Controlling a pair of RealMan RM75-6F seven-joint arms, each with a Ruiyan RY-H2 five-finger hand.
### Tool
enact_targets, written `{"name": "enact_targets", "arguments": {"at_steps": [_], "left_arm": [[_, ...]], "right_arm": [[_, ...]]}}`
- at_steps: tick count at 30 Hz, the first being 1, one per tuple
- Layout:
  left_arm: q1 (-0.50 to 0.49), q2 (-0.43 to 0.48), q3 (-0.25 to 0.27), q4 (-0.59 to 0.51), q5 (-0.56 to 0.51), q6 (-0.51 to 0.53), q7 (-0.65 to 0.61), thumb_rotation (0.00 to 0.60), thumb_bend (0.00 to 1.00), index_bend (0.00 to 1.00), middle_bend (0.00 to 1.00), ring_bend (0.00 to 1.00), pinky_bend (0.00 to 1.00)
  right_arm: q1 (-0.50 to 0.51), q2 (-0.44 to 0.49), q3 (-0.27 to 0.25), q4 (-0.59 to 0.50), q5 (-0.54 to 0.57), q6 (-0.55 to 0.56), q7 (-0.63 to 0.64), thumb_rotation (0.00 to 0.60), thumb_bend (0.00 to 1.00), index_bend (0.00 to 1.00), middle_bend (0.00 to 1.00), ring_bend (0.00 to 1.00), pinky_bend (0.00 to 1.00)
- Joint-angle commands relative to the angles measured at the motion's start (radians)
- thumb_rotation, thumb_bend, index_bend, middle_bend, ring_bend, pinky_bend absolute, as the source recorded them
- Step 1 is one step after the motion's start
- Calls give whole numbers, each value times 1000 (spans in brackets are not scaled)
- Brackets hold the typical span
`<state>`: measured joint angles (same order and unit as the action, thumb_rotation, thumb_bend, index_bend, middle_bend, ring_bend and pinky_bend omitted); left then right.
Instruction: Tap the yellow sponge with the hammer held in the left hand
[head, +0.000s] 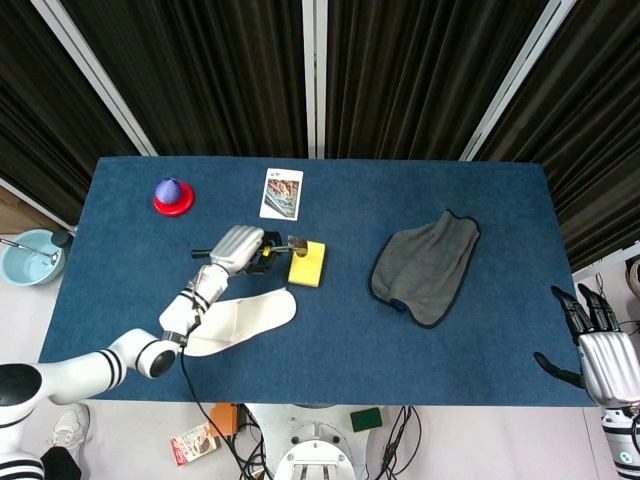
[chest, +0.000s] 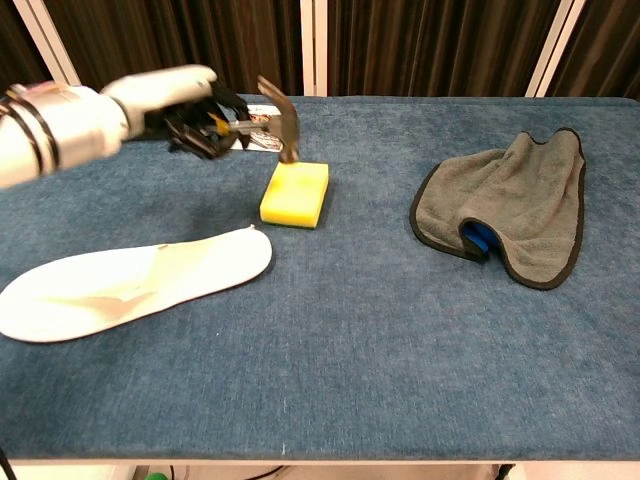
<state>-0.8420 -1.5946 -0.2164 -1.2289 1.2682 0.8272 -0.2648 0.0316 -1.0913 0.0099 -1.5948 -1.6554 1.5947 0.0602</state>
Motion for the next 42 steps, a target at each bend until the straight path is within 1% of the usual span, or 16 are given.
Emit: {"name": "enact_targets", "arguments": {"at_steps": [1, 6, 10, 12, 15, 16, 18, 21, 22, 24, 26, 30, 32, 34, 38, 42], "left_arm": [[31, 18, -1, 13, -28, 6, -17, 600, 1000, 905, 916, 892, 929], [58, -24, 13, 119, -82, -17, -15, 600, 1000, 881, 895, 864, 897], [71, -51, 37, 197, -97, -42, 17, 600, 1000, 793, 821, 788, 811], [75, -56, 43, 213, -100, -49, 29, 600, 1000, 719, 763, 722, 755], [84, -51, 50, 215, -96, -54, 36, 600, 1000, 517, 618, 545, 604], [87, -43, 54, 208, -92, -59, 37, 600, 995, 411, 526, 451, 520], [93, -27, 59, 192, -85, -57, 48, 600, 899, 261, 372, 302, 386], [113, -9, 61, 162, -72, -6, 79, 588, 559, 125, 198, 136, 228], [124, 0, 63, 146, -67, 16, 94, 563, 484, 108, 166, 104, 201], [139, 23, 69, 113, -65, 37, 121, 512, 418, 94, 138, 76, 182], [157, 61, 76, 65, -72, 57, 166, 500, 385, 86, 135, 71, 178], [206, 168, 91, -72, -110, 94, 258, 515, 339, 84, 135, 72, 153], [234, 217, 95, -133, -124, 126, 284, 552, 325, 85, 135, 72, 155], [279, 266, 94, -186, -133, 198, 306, 597, 318, 93, 144, 75, 157], [382, 347, 103, -256, -116, 368, 325, 600, 315, 139, 179, 107, 160], [502, 422, 143, -308, -63, 533, 325, 600, 315, 165, 191, 108, 159]], "right_arm": [[2, -3, -1, 4, 1, -6, 4, 600, 150, 28, 155, 4, 112], [9, -9, -2, 11, -3, -16, 11, 600, 150, 28, 155, 4, 112], [12, -10, -2, 9, -5, -20, 9, 600, 151, 28, 155, 3, 112], [13, -9, -2, 7, -6, -20, 8, 600, 151, 28, 154, 4, 112], [13, -8, -2, 3, -7, -19, 5, 600, 150, 28, 155, 3, 112], [12, -7, -2, 1, -8, -18, 4, 600, 150, 28, 155, 4, 112], [10, -5, -4, -2, -11, -14, 1, 600, 150, 27, 155, 4, 112], [6, -2, -5, -5, -11, -7, 0, 600, 150, 28, 155, 4, 112], [4, -1, -5, -5, -11, -6, 0, 600, 150, 28, 155, 4, 112], [2, 0, -6, -4, -11, -3, 3, 600, 151, 27, 155, 4, 112], [0, 1, -5, -1, -7, 0, 8, 600, 150, 28, 155, 4, 112], [-2, 5, 0, 12, 10, -2, 35, 600, 150, 28, 155, 4, 112], [-2, 6, 3, 19, 18, -5, 51, 600, 151, 28, 155, 4, 112], [0, 9, 5, 29, 26, -10, 75, 600, 150, 27, 155, 4, 112], [1, 9, 10, 52, 40, -16, 112, 600, 150, 31, 154, 3, 112], [0, -2, 13, 75, 48, -16, 135, 600, 150, 36, 154, 4, 112]]}}
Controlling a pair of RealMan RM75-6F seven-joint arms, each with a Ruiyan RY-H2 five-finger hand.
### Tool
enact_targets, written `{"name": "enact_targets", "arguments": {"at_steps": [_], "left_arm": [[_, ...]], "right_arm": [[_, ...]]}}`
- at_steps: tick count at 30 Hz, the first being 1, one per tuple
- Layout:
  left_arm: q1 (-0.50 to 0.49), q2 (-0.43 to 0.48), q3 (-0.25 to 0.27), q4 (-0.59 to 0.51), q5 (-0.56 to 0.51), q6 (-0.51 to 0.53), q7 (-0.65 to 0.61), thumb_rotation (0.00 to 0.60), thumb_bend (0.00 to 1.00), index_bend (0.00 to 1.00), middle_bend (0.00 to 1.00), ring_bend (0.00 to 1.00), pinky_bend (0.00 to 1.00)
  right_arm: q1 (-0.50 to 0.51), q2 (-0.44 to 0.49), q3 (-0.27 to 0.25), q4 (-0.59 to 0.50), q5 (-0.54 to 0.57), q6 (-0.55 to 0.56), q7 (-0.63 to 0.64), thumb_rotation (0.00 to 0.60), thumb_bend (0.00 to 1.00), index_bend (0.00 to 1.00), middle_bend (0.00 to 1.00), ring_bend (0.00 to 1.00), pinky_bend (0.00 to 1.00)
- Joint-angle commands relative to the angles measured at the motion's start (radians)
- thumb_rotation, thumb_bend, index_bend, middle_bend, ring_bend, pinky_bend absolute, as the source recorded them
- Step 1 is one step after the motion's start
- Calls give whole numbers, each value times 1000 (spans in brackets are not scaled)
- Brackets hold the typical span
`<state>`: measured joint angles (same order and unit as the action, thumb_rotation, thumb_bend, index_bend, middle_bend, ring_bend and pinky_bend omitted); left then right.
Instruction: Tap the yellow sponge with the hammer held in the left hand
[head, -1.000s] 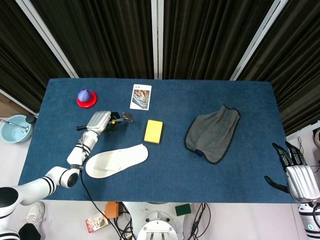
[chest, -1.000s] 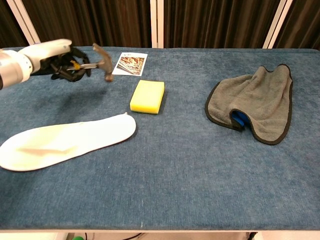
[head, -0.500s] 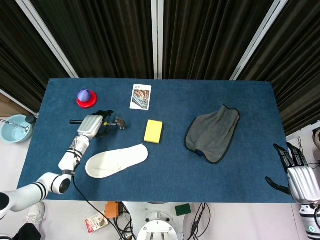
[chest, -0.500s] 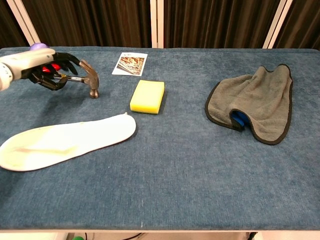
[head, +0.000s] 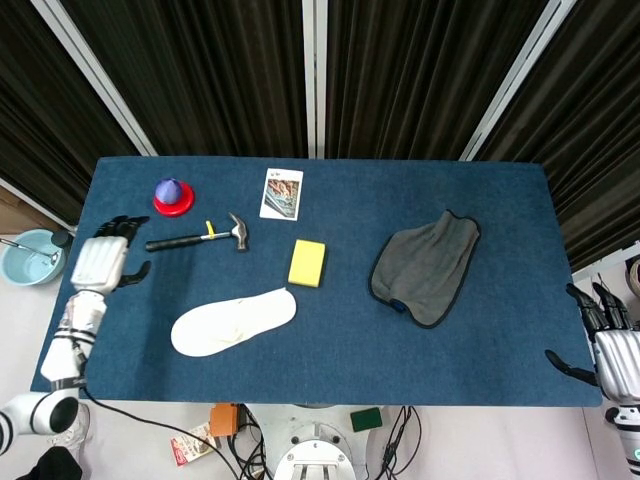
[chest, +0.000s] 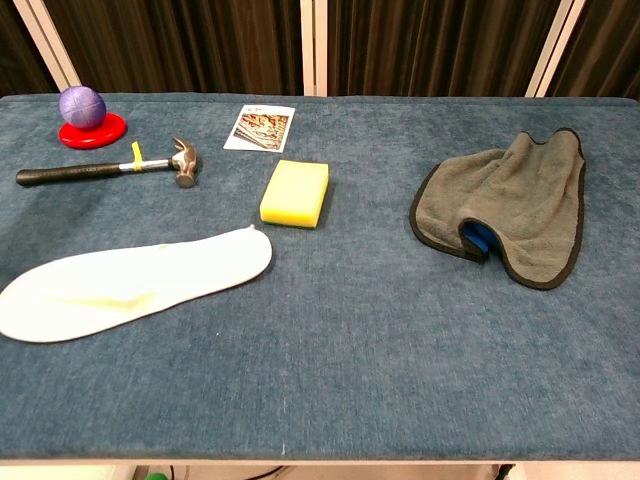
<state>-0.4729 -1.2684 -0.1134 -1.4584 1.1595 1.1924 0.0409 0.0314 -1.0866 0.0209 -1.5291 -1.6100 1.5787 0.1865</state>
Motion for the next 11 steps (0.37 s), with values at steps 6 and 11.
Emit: {"name": "enact_targets", "arguments": {"at_steps": [6, 11], "left_arm": [[280, 170, 127, -142, 162, 336, 3, 600, 315, 170, 193, 109, 157], [355, 200, 187, -176, 251, 398, -21, 600, 316, 169, 193, 108, 151]], "right_arm": [[10, -27, -6, 29, -18, -11, 29, 600, 150, 35, 153, 4, 112], [32, -33, -17, 37, -55, -27, 60, 600, 152, 36, 152, 4, 112]]}}
